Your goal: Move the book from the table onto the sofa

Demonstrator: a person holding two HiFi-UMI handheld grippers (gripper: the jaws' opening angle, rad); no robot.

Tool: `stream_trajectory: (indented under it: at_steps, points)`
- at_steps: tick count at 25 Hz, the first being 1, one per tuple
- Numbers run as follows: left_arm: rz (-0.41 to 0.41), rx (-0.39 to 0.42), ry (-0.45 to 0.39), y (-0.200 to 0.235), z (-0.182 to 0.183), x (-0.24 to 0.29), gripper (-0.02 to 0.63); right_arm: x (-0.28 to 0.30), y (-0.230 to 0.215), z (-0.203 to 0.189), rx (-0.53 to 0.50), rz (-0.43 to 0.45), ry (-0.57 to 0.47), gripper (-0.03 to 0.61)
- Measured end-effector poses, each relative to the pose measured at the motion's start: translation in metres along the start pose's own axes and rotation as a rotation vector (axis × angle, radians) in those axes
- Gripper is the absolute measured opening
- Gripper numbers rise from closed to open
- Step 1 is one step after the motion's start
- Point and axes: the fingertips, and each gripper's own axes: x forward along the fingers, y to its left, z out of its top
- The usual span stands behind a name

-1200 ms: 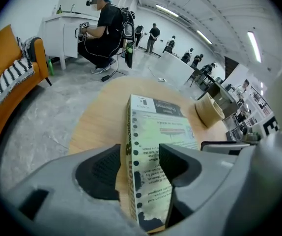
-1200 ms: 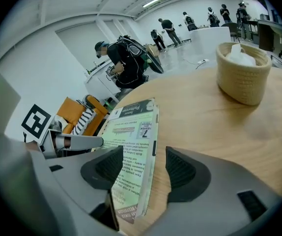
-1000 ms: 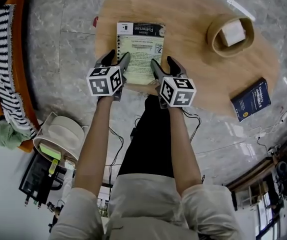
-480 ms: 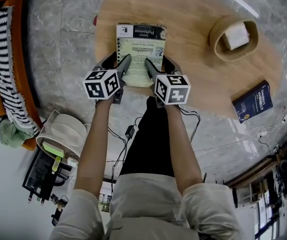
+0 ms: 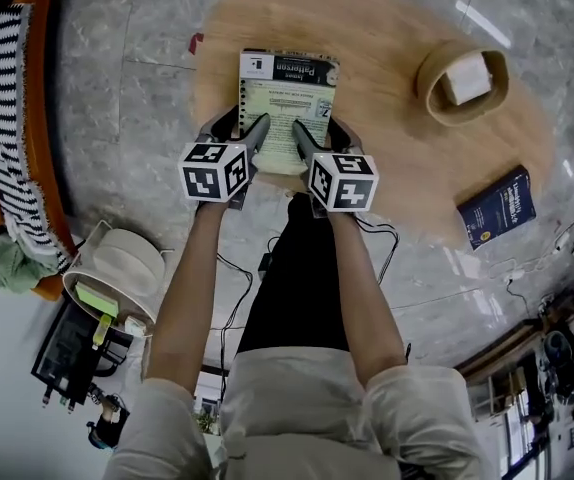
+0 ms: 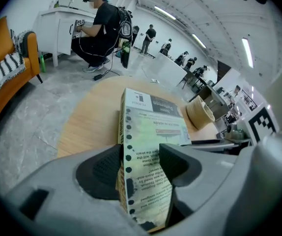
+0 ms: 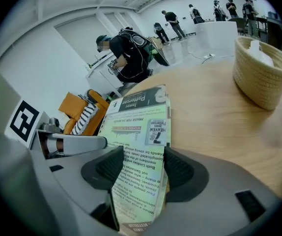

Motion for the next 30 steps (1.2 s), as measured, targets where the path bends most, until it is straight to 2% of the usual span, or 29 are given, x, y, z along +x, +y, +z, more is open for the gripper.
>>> stream_trajectory:
  at_steps: [5,10,15,21,25,30]
  points:
    - [0.063,-0.011,-0.1,-0.006,0.012,-0.042,0.242,-0.021,0.031,0.017,-0.104,0.031,-0.045,0.233]
    - [0.131,-0.019,-0.192,0.002,0.026,-0.107,0.242,-0.044,0.089,0.034,-0.212,0.068,-0.076,0.233]
    - [0.19,-0.06,-0.339,0.014,0.037,-0.199,0.242,-0.076,0.172,0.054,-0.354,0.146,-0.116,0.233]
    - [0.281,-0.073,-0.488,0.011,0.047,-0.316,0.242,-0.135,0.268,0.067,-0.461,0.231,-0.159,0.233]
    - [0.341,-0.126,-0.593,0.006,0.043,-0.387,0.242,-0.173,0.326,0.072,-0.561,0.287,-0.172,0.233]
    - [0.423,-0.217,-0.722,0.021,0.038,-0.466,0.242,-0.197,0.405,0.08,-0.723,0.384,-0.181,0.233]
